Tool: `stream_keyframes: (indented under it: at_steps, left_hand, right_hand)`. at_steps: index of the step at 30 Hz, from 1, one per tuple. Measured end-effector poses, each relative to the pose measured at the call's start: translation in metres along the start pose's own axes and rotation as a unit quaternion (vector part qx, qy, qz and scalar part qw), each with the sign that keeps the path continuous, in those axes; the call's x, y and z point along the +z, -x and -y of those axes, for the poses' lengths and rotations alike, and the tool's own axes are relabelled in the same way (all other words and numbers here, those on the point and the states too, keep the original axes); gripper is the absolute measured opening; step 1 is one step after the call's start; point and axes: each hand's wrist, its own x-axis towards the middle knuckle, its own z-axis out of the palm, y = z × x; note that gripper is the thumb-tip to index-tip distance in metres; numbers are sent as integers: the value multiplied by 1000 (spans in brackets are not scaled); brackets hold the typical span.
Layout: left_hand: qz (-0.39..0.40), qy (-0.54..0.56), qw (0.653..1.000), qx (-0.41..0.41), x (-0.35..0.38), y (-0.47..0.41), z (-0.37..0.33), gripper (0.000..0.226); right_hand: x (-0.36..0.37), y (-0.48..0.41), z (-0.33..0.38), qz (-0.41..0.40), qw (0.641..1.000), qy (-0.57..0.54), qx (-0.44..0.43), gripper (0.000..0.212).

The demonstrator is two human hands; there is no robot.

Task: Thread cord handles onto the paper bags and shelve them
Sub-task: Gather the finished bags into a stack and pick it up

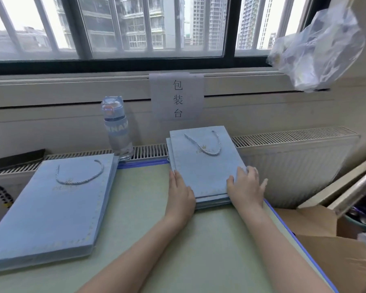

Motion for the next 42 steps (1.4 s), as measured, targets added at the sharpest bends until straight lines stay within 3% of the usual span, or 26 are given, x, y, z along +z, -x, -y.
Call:
stream_keyframes:
  at_steps: [4,9,12,15,18,20,23,27,30,33,37,40,42]
  left_hand:
    - [-34,17,998,53,-8,-3,-1,69]
    - [-126,18,985,120,-70,0,-7,72]
    - [-198,-13,973,116,-119,8,11,68]
    - [-223,-79,969,77,-167,19,47,58]
    - [-194,-240,951,-10,-213,35,89,60]
    - [-136,-328,932,-77,-236,46,116,61]
    - [-44,-397,908,-127,-249,58,145,66]
    - [-23,-424,898,-114,-244,62,152,72]
    - [-19,-425,897,-117,-243,63,150,85]
    - [-26,-382,919,-99,-238,64,144,83]
    - [-51,-234,971,-20,-227,70,119,93]
    - [-24,-228,973,11,-213,71,103,71]
    - [-18,-216,976,6,-206,70,98,78]
  right_hand:
    - [-2,15,23,-42,994,-38,-98,41]
    - [-13,37,81,64,945,-226,-226,45]
    - [-16,59,125,69,919,-283,-266,46]
    - [-4,85,166,108,900,-306,-292,51]
    - [16,111,201,202,888,-299,-285,61]
    - [27,126,221,280,879,-285,-262,68]
    - [39,145,244,334,874,-238,-262,73]
    - [48,159,254,311,897,-195,-247,76]
    - [46,162,255,288,890,-244,-257,70]
    - [36,161,250,230,853,-369,-290,61]
    - [30,158,240,174,815,-443,-331,72]
    - [22,155,234,271,752,-553,-233,71]
    - [16,152,228,322,709,-607,-161,68]
